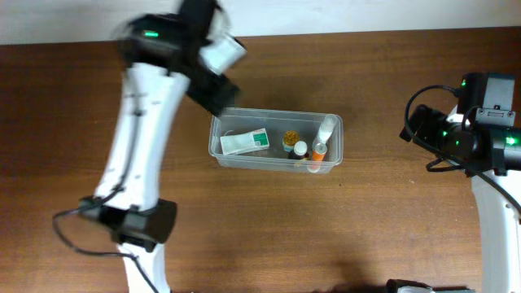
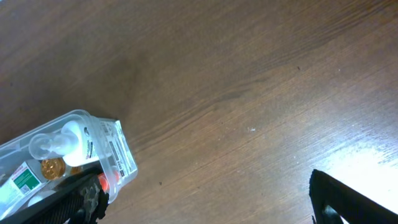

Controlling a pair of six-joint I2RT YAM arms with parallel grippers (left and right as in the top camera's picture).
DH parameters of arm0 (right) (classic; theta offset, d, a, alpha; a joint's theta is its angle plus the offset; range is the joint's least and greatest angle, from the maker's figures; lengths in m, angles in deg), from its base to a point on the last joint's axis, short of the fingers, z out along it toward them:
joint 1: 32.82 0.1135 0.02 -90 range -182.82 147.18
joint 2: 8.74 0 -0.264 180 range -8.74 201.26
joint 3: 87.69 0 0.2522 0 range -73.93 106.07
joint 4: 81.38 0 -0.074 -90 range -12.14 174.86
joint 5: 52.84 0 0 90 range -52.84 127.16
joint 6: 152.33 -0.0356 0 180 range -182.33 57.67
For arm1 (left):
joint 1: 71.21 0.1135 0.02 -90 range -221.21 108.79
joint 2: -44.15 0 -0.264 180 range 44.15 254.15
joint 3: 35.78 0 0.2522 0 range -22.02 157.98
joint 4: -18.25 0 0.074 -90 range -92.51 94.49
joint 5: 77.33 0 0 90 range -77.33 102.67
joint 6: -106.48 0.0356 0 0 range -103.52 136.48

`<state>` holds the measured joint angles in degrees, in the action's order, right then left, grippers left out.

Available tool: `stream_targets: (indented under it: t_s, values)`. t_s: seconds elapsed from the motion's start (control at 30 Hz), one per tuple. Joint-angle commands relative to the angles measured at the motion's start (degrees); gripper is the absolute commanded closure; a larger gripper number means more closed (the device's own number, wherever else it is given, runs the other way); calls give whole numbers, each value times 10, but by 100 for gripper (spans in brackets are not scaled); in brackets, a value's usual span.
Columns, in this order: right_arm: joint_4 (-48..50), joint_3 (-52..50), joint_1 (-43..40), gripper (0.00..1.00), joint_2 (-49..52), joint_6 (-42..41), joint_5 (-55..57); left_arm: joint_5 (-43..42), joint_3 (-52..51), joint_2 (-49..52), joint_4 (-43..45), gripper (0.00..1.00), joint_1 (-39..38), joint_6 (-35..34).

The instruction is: Pack container

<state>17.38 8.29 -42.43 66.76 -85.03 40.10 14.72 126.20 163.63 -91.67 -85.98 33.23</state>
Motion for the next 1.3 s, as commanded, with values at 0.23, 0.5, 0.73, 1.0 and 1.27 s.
stream_targets:
  t_s: [0.23,0.5,0.73,1.0,1.27]
  values:
    - [0,4,-2,2,0,-3,1,24,16,-205,-5,0,162,-130]
    - [0,4,-2,2,0,-3,1,23,16,-325,-5,0,213,-131]
    - [0,4,-2,2,0,-3,1,20,16,-370,-2,0,213,-131]
    - [1,4,-2,2,-7,-3,1,19,16,-374,-5,0,213,-130]
    - [2,-9,30,2,-115,-3,1,19,16,-374,-5,0,213,-131]
